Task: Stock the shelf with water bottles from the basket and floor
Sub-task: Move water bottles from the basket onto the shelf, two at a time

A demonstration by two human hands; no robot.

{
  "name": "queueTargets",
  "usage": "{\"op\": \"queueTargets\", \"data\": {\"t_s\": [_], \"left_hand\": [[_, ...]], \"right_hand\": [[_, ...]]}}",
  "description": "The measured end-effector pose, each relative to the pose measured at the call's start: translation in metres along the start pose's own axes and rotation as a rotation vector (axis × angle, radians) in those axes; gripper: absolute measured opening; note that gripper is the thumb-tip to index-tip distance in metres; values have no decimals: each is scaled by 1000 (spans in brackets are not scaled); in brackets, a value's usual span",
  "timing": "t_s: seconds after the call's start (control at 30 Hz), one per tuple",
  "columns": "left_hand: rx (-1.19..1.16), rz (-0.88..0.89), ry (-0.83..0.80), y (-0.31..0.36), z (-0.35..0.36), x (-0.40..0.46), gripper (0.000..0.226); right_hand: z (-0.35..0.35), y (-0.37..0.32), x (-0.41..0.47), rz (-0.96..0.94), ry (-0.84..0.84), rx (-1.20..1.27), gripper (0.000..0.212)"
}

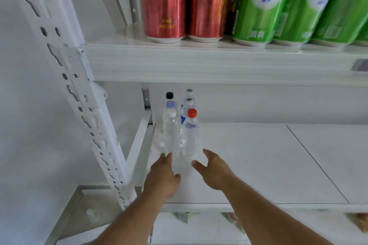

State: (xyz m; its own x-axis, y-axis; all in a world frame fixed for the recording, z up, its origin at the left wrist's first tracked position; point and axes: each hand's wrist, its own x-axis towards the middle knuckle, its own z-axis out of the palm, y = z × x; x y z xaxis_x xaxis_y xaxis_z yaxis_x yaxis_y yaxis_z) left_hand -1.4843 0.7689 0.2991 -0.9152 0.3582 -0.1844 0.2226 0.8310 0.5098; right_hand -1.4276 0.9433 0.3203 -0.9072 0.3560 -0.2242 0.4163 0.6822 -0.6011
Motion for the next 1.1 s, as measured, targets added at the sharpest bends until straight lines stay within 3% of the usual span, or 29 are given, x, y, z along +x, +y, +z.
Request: {"op": "queueTargets", "data": {"t_s": [0.2, 0.6, 1.1], "left_hand": [[125, 40, -35, 14, -9, -58, 76], [241, -10, -57, 47, 22, -201, 71], [436, -18, -271, 10, 123, -313, 72]], "right_hand": [[2, 6, -68, -115, -54, -291, 78], [-1, 59, -198, -293, -81, -424, 69], [60, 152, -308, -194, -250, -511, 78]]}}
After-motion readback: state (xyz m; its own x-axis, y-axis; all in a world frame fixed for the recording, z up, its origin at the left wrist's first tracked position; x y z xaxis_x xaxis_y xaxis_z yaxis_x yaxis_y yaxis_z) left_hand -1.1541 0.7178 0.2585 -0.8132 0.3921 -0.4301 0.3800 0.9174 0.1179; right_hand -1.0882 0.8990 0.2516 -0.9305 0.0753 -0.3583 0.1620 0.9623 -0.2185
